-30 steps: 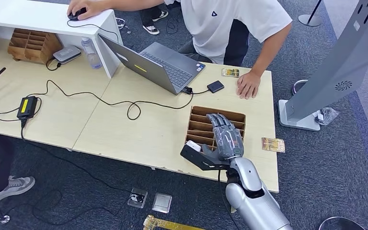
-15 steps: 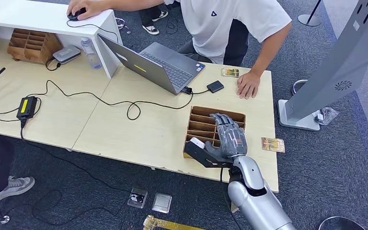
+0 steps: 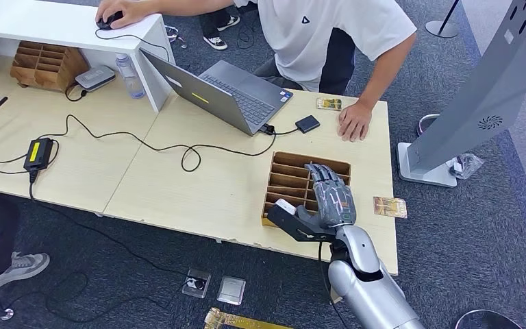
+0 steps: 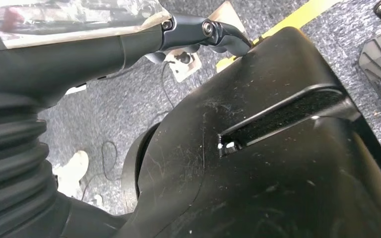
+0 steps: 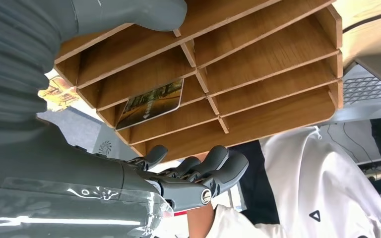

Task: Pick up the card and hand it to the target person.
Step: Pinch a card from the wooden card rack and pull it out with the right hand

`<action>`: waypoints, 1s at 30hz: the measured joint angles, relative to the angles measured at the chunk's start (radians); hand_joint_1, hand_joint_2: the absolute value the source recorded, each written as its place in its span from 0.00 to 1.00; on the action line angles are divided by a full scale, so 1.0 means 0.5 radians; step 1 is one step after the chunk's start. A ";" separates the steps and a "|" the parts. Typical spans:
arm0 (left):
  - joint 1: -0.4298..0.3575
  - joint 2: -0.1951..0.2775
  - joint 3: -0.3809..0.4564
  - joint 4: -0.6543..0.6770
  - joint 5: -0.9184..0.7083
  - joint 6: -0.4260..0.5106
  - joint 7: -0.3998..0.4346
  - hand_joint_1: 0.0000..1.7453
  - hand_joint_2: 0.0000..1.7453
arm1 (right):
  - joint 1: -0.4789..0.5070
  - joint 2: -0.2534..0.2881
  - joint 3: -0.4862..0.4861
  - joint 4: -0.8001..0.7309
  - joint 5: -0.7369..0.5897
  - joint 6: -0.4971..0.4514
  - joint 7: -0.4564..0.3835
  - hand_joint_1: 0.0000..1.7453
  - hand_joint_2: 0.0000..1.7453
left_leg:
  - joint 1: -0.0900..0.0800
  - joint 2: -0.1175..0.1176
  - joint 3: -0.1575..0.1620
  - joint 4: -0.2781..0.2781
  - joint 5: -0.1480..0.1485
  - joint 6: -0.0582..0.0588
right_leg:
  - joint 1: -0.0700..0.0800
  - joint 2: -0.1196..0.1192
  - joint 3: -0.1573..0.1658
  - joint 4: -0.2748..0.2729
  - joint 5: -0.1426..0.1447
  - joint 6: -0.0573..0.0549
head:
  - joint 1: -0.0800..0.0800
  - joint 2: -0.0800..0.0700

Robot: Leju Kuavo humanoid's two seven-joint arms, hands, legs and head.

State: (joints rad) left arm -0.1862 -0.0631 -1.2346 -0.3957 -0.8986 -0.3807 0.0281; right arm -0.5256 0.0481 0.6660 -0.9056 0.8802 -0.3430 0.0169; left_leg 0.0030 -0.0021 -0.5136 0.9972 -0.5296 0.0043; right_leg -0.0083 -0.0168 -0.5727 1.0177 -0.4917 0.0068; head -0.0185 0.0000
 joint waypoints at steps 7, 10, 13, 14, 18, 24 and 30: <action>0.010 0.005 0.034 0.011 0.047 0.002 0.031 0.00 1.00 | -0.028 0.001 0.001 0.067 -0.021 -0.027 -0.029 0.25 1.00 | 0.000 0.000 0.000 0.000 0.000 0.000 | 0.000 0.000 0.000 0.000 0.000 0.000 | 0.000 0.000; 0.015 0.010 0.050 0.020 0.092 0.004 0.065 0.00 1.00 | -0.045 0.001 0.001 0.106 -0.031 -0.037 -0.035 0.25 1.00 | 0.000 0.000 0.000 0.000 0.000 0.000 | 0.000 0.000 0.000 0.000 0.000 0.000 | 0.000 0.000; 0.018 0.013 0.062 0.024 0.122 0.007 0.084 0.00 1.00 | -0.057 0.001 0.001 0.139 -0.041 -0.046 -0.040 0.28 1.00 | 0.000 0.000 0.000 0.000 0.000 0.000 | 0.000 0.000 0.000 0.000 0.000 0.000 | 0.000 0.000; 0.018 0.013 0.065 0.026 0.126 0.008 0.086 0.00 1.00 | -0.060 0.001 0.002 0.148 -0.044 -0.049 -0.041 0.29 1.00 | 0.000 0.000 0.000 0.000 0.000 0.000 | 0.000 0.000 0.000 0.000 0.000 0.000 | 0.000 0.000; 0.021 0.014 0.082 0.032 0.161 0.010 0.109 0.00 1.00 | -0.070 0.001 0.001 0.184 -0.053 -0.061 -0.042 0.28 1.00 | 0.000 0.000 0.000 0.000 0.000 0.000 | 0.000 0.000 0.000 0.000 0.000 0.000 | 0.000 0.000; 0.030 0.017 0.104 0.038 0.227 0.027 0.152 0.00 1.00 | -0.074 -0.003 -0.001 0.223 -0.060 -0.074 -0.031 0.28 1.00 | 0.000 0.000 0.001 0.000 0.000 0.000 | 0.000 0.001 0.000 0.000 0.000 0.000 | 0.000 0.000; 0.036 0.021 0.130 0.046 0.283 0.041 0.185 0.00 1.00 | -0.082 -0.003 -0.004 0.250 -0.061 -0.088 -0.033 0.28 1.00 | 0.000 0.000 0.001 0.000 0.000 0.000 | 0.000 0.001 0.000 0.000 0.000 0.000 | 0.000 0.000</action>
State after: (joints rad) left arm -0.1679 -0.0526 -1.1695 -0.3729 -0.7569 -0.3602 0.1208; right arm -0.5666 0.0465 0.6641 -0.7808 0.8497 -0.3872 0.0006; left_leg 0.0030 -0.0019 -0.5130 0.9972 -0.5296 0.0043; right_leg -0.0083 -0.0161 -0.5726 1.0176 -0.4917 0.0068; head -0.0183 0.0000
